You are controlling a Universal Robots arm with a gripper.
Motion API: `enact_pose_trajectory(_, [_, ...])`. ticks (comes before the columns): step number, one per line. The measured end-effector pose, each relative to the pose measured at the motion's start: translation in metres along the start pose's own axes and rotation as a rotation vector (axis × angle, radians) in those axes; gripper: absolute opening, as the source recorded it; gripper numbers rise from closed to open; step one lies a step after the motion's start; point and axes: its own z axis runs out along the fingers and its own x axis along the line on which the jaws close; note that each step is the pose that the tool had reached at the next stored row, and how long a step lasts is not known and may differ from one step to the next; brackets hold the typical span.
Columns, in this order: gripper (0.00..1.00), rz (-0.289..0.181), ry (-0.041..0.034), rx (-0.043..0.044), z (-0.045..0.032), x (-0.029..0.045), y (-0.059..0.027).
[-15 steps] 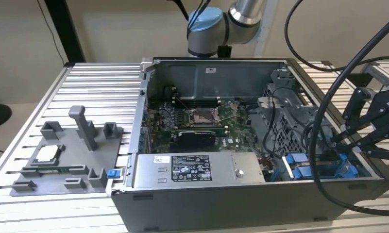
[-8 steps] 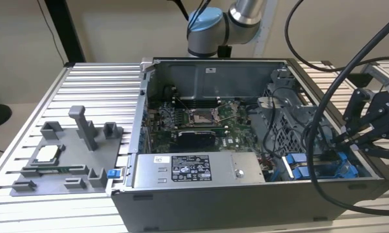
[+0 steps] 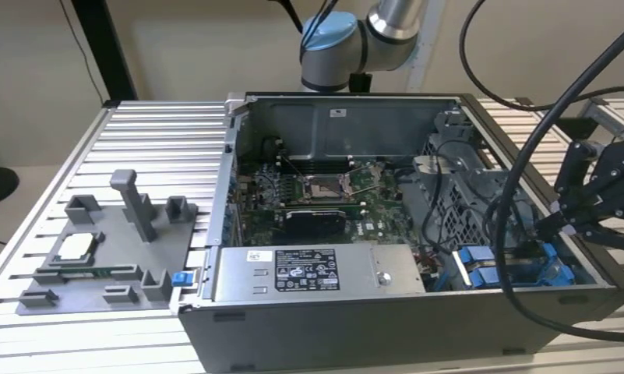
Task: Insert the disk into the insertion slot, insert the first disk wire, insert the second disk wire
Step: 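Insert the second disk wire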
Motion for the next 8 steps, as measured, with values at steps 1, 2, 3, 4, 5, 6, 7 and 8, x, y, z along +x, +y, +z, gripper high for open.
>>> enact_pose_trajectory(1, [0.00, 0.000, -0.0013, 0.0000, -0.0037, -0.0008, 0.0008])
enact_pose_trajectory(2, [0.00, 0.000, -0.0019, 0.0000, -0.0077, -0.0017, 0.0017])
enact_pose_trajectory(3, [0.00, 0.000, -0.0020, -0.0002, -0.0119, -0.0027, 0.0026])
enact_pose_trajectory(4, [0.00, 0.000, -0.0022, -0.0003, -0.0163, -0.0038, 0.0035])
enact_pose_trajectory(5, [0.00, 0.000, -0.0023, -0.0005, -0.0206, -0.0051, 0.0044])
enact_pose_trajectory(6, [0.00, 0.000, -0.0025, -0.0008, -0.0238, -0.0051, 0.0051])
enact_pose_trajectory(7, [0.00, 0.000, -0.0025, -0.0009, -0.0248, -0.0040, 0.0052])
enact_pose_trajectory(8, [0.00, 0.000, -0.0024, -0.0009, -0.0254, -0.0022, 0.0055])
